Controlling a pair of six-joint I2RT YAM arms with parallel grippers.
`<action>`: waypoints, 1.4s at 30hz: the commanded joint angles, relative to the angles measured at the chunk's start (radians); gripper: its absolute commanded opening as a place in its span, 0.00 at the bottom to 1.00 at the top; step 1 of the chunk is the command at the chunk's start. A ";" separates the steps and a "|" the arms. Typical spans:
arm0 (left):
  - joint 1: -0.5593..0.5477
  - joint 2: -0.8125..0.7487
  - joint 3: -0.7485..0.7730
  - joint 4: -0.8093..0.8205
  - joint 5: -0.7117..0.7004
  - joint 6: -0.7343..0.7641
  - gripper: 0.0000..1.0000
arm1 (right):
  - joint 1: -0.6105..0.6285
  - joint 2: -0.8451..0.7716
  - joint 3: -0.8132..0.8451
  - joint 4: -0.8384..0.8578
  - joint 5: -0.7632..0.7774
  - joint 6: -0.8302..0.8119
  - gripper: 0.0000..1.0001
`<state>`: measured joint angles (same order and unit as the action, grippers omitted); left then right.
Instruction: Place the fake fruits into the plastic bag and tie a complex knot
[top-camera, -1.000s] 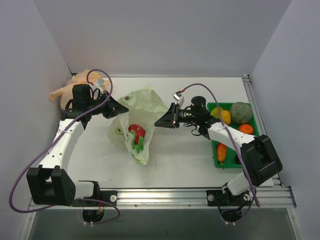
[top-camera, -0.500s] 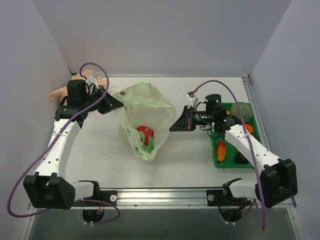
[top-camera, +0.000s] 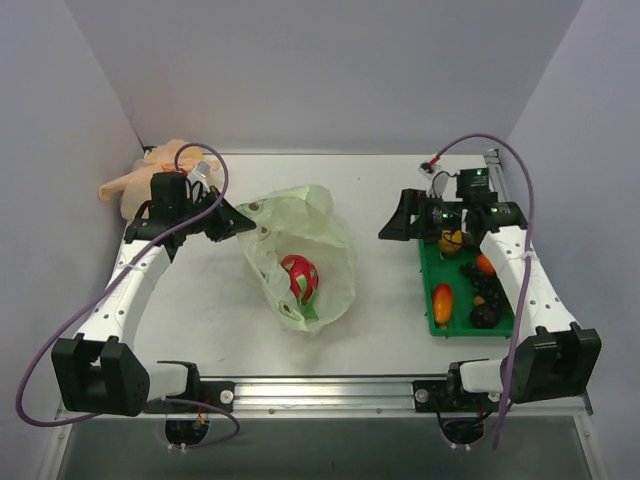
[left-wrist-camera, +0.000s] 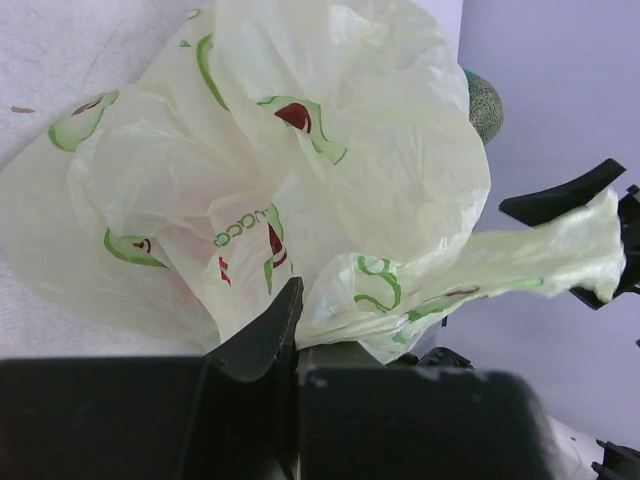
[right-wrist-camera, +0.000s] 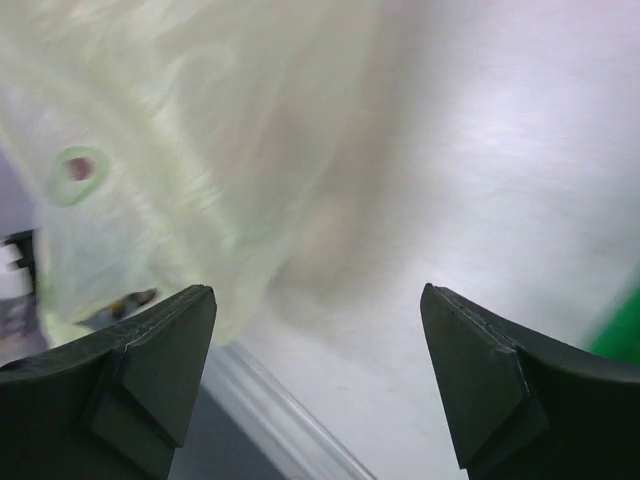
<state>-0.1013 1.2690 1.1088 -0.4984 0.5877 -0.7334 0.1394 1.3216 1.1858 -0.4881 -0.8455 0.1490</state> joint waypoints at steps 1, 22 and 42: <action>-0.008 0.009 0.056 0.080 0.018 -0.017 0.05 | -0.075 -0.053 0.093 -0.228 0.307 -0.242 0.85; -0.012 -0.020 0.002 0.106 0.008 -0.023 0.05 | -0.231 0.137 -0.060 -0.570 0.552 -0.330 0.70; -0.012 -0.002 -0.018 0.139 0.008 -0.032 0.05 | -0.254 0.366 -0.115 -0.386 0.622 -0.238 0.55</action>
<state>-0.1101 1.2770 1.0866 -0.4187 0.5911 -0.7559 -0.1047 1.6657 1.0740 -0.8623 -0.2337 -0.1116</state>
